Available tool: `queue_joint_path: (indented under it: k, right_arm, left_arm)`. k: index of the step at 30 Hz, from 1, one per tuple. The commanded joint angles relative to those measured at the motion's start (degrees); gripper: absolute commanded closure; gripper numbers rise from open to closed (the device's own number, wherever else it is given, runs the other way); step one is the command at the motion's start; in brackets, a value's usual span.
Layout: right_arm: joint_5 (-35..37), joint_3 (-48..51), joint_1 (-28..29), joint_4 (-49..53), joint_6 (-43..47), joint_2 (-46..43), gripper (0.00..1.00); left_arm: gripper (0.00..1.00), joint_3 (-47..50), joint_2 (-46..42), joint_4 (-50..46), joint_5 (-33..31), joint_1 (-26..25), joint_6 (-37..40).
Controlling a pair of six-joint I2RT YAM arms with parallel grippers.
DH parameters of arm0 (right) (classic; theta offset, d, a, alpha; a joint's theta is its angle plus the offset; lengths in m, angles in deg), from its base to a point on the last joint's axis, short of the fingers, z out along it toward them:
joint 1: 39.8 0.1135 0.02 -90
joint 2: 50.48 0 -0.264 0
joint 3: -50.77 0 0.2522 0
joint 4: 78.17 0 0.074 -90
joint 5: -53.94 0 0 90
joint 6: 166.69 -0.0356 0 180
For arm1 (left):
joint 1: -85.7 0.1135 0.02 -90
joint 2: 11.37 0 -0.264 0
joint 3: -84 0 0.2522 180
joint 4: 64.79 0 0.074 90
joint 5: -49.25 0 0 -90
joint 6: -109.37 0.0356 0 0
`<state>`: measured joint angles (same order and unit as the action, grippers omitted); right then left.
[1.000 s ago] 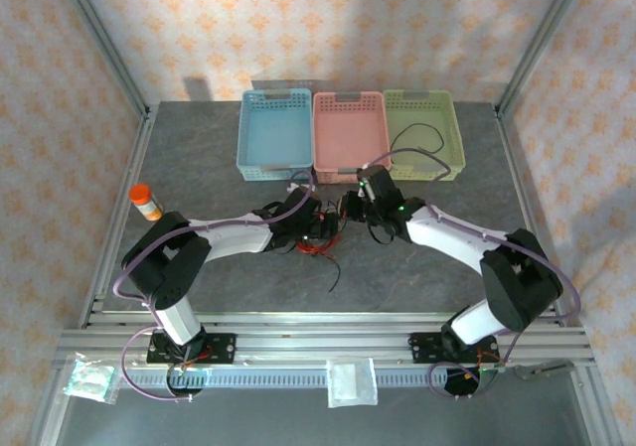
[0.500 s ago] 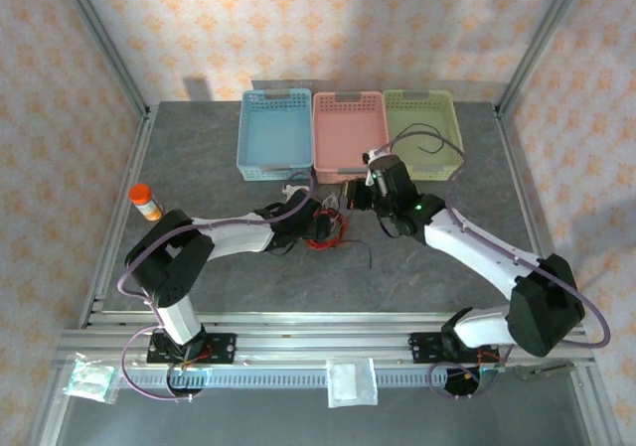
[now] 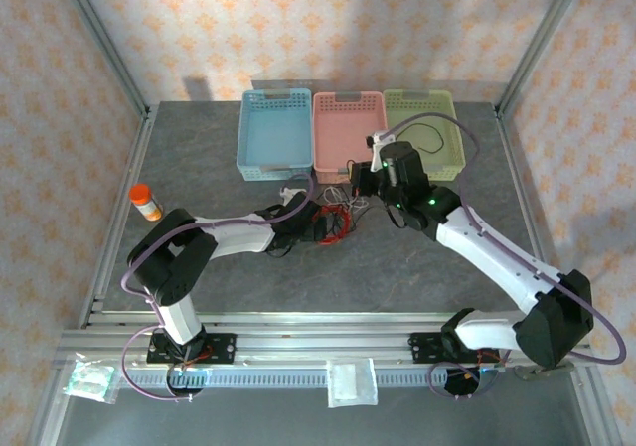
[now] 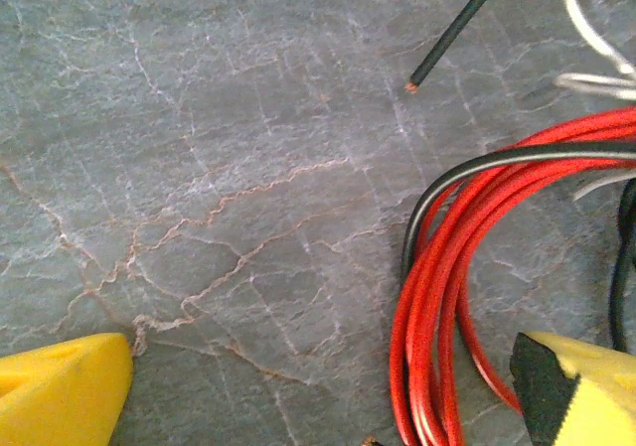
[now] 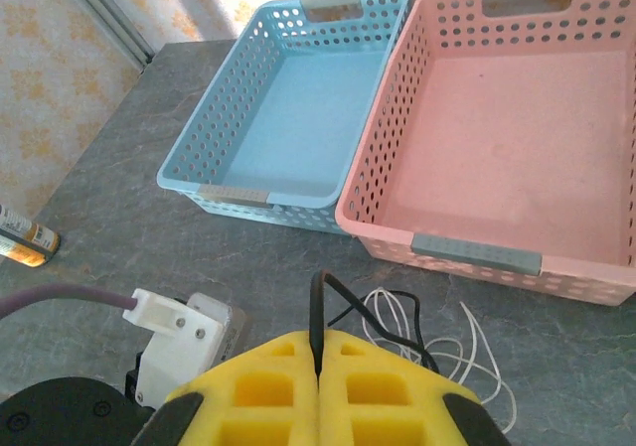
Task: Untangle the cables
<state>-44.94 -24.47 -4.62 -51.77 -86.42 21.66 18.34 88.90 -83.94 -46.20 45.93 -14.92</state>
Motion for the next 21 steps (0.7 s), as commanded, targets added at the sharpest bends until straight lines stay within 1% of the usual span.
queue_joint_path:
  k: [1, 10, 13, 16, 21]
  right_arm:
    - [1.98, -2.71, -0.37, 0.45, 1.94, -2.15, 1.0]
    - [2.19, -6.77, -0.37, 1.24, 5.17, -4.21, 1.0]
    - [1.57, -8.64, -0.37, 1.46, 6.22, -4.24, 1.0]
    - [1.33, -10.91, -0.42, 2.17, 7.31, -6.12, 1.0]
    - [2.4, -14.73, -0.37, 3.86, 9.09, -6.79, 1.0]
  left_arm:
    - [0.0, 0.83, 1.31, -2.15, -2.01, -0.13, -0.79]
    - [0.0, 1.0, 2.02, -2.7, -2.96, -0.14, -0.6]
    - [0.01, 1.57, 2.22, -2.62, -3.23, -0.13, -0.85]
    - [0.01, 2.21, 2.12, -2.52, -3.56, -0.13, -1.09]
    - [0.01, 2.55, 1.95, -2.78, -4.37, -0.13, -1.11]
